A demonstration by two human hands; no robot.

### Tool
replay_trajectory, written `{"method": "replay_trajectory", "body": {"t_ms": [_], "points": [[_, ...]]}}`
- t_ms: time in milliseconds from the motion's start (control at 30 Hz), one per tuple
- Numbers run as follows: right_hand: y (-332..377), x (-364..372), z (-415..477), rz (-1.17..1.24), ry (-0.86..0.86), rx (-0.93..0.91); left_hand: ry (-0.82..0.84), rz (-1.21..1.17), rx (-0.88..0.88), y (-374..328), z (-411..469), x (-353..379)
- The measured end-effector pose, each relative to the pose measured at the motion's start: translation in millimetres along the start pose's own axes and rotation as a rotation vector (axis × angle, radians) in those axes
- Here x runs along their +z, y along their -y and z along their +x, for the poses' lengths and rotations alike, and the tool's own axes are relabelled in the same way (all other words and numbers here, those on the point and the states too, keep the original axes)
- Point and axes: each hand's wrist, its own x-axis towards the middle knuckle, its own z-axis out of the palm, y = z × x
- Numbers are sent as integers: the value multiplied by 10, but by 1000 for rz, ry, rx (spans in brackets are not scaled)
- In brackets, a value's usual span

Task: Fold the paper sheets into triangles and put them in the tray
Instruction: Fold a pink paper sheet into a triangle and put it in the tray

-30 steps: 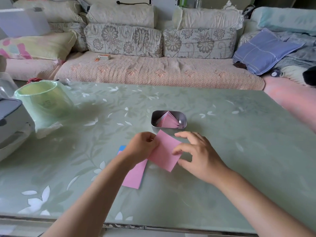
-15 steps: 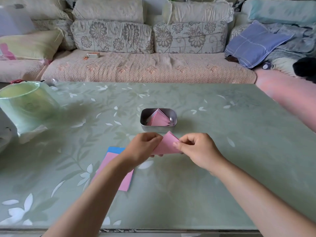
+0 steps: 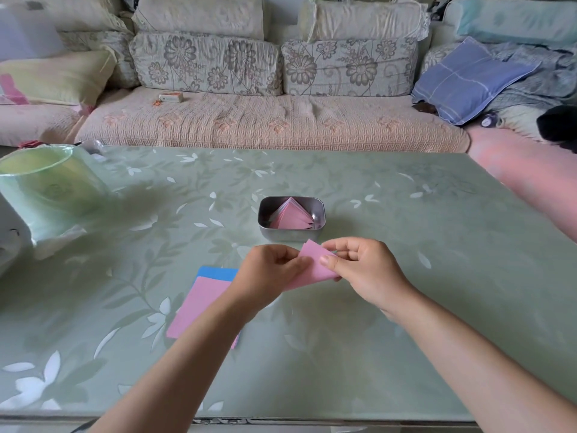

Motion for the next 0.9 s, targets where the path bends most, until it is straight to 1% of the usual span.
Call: {"method": "replay_trajectory", "body": {"t_ms": [200,367,600,767,900], "points": [[-37,11,-11,-26,32,0,-24,70,9,30,21,7],[-49,12,-20,-41,47,-9,-29,115,55,25,5,24],[-54,19,-22,-47,34,-32,-59,-37,104,-37,-34,67],[-77,41,-53,-230,53,-155,-52,-35,173,-51,-74,98],[-106,88,-81,-368,14,-236,-85,-27,198,-65,-102,111]]}}
